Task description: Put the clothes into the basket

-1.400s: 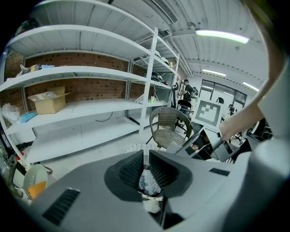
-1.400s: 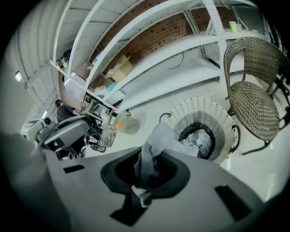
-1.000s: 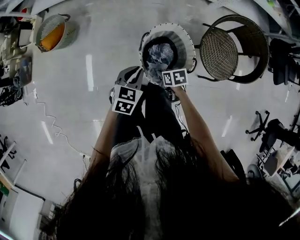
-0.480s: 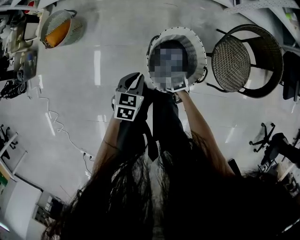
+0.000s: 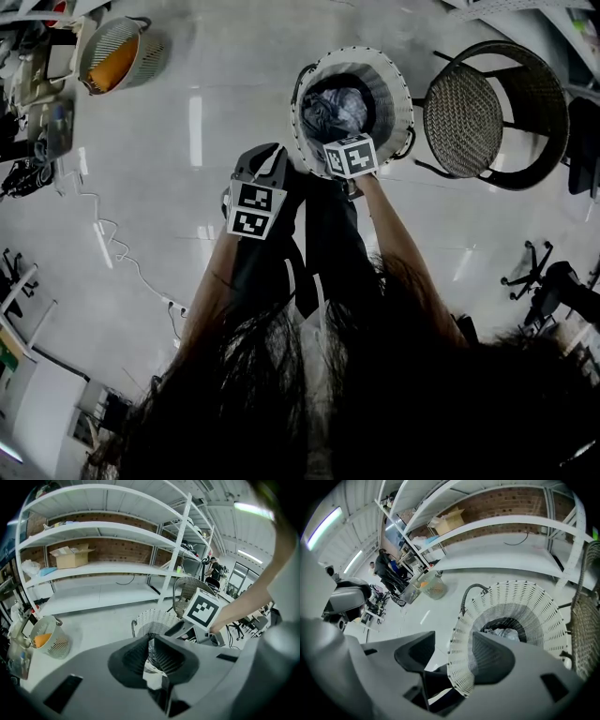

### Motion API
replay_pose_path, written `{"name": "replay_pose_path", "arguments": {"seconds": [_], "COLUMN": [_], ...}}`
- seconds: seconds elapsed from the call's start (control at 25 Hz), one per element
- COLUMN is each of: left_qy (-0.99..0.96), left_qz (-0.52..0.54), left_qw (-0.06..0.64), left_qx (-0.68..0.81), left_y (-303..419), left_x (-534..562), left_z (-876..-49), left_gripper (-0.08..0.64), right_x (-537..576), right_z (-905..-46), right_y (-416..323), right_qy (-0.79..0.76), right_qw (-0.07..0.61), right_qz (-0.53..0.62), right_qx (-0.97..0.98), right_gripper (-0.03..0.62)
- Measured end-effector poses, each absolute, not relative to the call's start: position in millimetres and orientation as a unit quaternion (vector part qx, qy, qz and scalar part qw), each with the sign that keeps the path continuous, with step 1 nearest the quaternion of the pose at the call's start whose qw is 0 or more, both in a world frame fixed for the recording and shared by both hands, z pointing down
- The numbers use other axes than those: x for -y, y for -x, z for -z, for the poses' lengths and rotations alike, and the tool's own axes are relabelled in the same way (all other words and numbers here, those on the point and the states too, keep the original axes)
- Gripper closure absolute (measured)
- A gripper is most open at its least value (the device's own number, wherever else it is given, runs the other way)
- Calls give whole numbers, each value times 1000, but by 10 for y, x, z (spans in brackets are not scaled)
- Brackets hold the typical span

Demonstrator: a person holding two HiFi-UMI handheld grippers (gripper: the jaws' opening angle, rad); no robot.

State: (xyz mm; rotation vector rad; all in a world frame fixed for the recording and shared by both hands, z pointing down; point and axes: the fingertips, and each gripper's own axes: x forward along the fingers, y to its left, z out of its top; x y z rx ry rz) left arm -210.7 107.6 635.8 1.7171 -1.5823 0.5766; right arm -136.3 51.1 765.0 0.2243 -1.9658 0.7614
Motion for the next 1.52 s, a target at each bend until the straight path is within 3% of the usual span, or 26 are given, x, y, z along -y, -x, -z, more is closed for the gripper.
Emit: {"name": "replay_pose_path", "arguments": {"seconds": [0.48,1.08,1.52], "left_qy": [-689,-738,-780], "left_qz": [-211,-198,-182], "left_qw": [330,267,233], "left_qx": [610,587,551], "left_y": [2101,2054,1882], "left_x": [-944,-977,-977], "left_z": [-6078,-5241,-4720], "left_gripper": [512,512,512], "right_x": [-400,-406,-495], "right_z": [-7008,-5370,-4710], "right_y": [1334,1330,1166], "right_qy": [-125,-200,-275], "right_qw": [421,240,190], "right_qz": [-330,-363,-348], "right_qx": [836,878,876], "right_gripper": [356,374,460]}}
